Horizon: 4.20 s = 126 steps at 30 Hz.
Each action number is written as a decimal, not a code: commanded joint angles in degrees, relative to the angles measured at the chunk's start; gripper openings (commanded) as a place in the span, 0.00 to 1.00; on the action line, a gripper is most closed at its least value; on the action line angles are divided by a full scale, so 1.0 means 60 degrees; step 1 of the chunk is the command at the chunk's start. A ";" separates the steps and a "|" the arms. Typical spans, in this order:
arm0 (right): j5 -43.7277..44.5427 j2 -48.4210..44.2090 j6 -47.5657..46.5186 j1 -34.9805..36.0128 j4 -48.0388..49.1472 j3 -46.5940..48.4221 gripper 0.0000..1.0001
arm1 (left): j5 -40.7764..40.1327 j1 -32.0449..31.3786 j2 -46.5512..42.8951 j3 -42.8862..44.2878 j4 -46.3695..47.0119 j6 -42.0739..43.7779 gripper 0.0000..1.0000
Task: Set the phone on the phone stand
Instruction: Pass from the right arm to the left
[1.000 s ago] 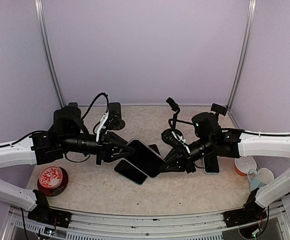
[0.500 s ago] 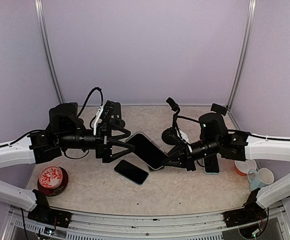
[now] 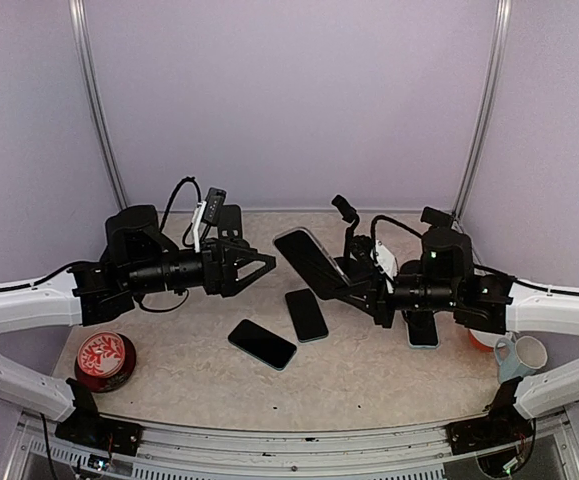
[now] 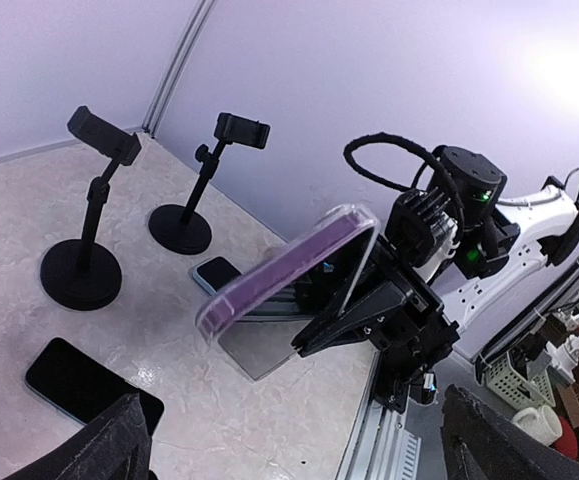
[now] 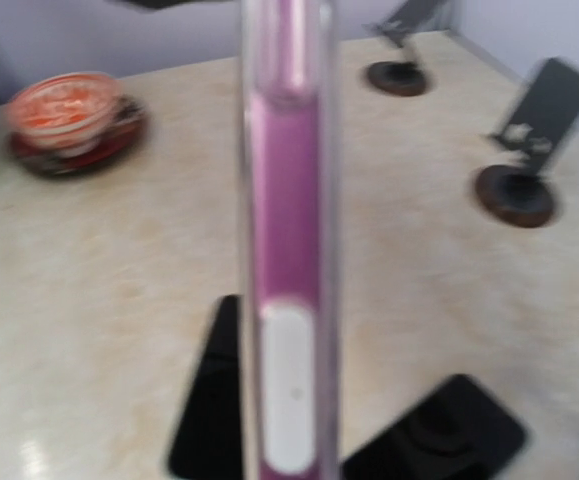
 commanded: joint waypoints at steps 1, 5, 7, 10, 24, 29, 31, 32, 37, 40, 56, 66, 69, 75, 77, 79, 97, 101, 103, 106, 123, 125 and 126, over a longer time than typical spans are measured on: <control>0.1730 -0.0372 0.0091 0.0186 0.1428 -0.0054 0.00 | -0.0564 0.0046 0.0266 0.0012 0.0909 -0.1362 0.99; 0.2582 -0.0270 -0.0218 0.0527 0.1557 -0.0039 0.00 | -0.1020 0.0032 0.0394 0.0085 0.1217 -0.2017 0.99; 0.2948 -0.0185 -0.0416 0.0736 0.1632 -0.0024 0.00 | -0.1196 0.0031 0.0466 0.0189 0.1191 -0.2226 0.99; 0.3445 0.0029 -0.0708 0.1115 0.1660 0.0067 0.00 | -0.1336 0.0031 0.0589 0.0347 0.1100 -0.2398 0.99; 0.5194 0.0782 -0.1708 0.2216 0.1913 0.0337 0.00 | -0.1329 0.0031 0.0988 0.0434 0.1254 -0.2792 0.99; 0.5327 0.0904 -0.1838 0.2360 0.1950 0.0425 0.00 | -0.1328 0.0031 0.1118 0.0477 0.1156 -0.2765 0.99; 0.5419 0.0962 -0.1886 0.2412 0.1928 0.0459 0.00 | -0.1375 0.0017 0.1142 0.0486 0.1086 -0.2696 0.99; 0.5450 0.0991 -0.1916 0.2446 0.1925 0.0471 0.00 | -0.1368 0.0016 0.1150 0.0481 0.1061 -0.2677 0.99; 0.5800 0.1167 -0.2162 0.2602 0.1846 0.0556 0.00 | -0.1234 -0.0026 0.1232 0.0514 0.1070 -0.2611 0.98; 0.5869 0.1235 -0.2206 0.2640 0.1850 0.0590 0.00 | -0.1191 -0.0049 0.1294 0.0584 0.1031 -0.2560 0.96; 0.5845 0.1110 -0.2041 0.2655 0.2025 0.0622 0.00 | -0.1462 -0.0275 0.1422 0.0734 0.0601 -0.2144 0.95; 0.6167 0.1002 -0.1973 0.2656 0.2072 0.0590 0.00 | -0.1582 -0.0291 0.1421 0.0728 0.0495 -0.2087 0.96; 0.6167 0.1015 -0.1974 0.2657 0.2023 0.0607 0.00 | -0.1588 -0.0291 0.1424 0.0728 0.0497 -0.2102 0.95; 0.6120 0.1109 -0.1987 0.2656 0.1980 0.0664 0.00 | -0.1577 -0.0291 0.1409 0.0725 0.0540 -0.2102 0.90; 0.6130 0.1147 -0.1987 0.2655 0.1975 0.0689 0.00 | -0.1570 -0.0291 0.1397 0.0715 0.0567 -0.2096 0.86; 0.6122 0.1175 -0.1989 0.2655 0.1941 0.0727 0.00 | -0.1549 -0.0291 0.1392 0.0713 0.0593 -0.2098 0.79; 0.6023 0.1078 -0.1620 0.2663 0.1688 0.0620 0.79 | -0.2735 -0.0201 0.0887 0.1023 -0.0647 -0.1349 0.60; 0.6069 0.0884 -0.1538 0.2656 0.1756 0.0393 0.88 | -0.3267 -0.0007 0.0534 0.1202 -0.1349 -0.0964 0.60; 0.6159 0.0797 -0.1491 0.2641 0.1782 0.0274 0.92 | -0.3516 0.0123 0.0345 0.1277 -0.1709 -0.0754 0.60; 0.6343 0.0693 -0.1406 0.2641 0.1803 0.0125 1.00 | -0.3783 0.0365 0.0107 0.1377 -0.2258 -0.0430 0.59; 0.6817 0.0679 -0.1252 0.2640 0.1566 -0.0142 1.00 | -0.4751 0.2572 -0.0098 0.2380 -0.4954 0.1464 0.59; 0.6845 0.0700 -0.1247 0.2626 0.1551 -0.0159 1.00 | -0.4698 0.2907 -0.0096 0.2458 -0.5082 0.1663 0.59; 0.6853 0.0695 -0.1245 0.2626 0.1550 -0.0168 1.00 | -0.4667 0.3064 -0.0086 0.2498 -0.5150 0.1739 0.59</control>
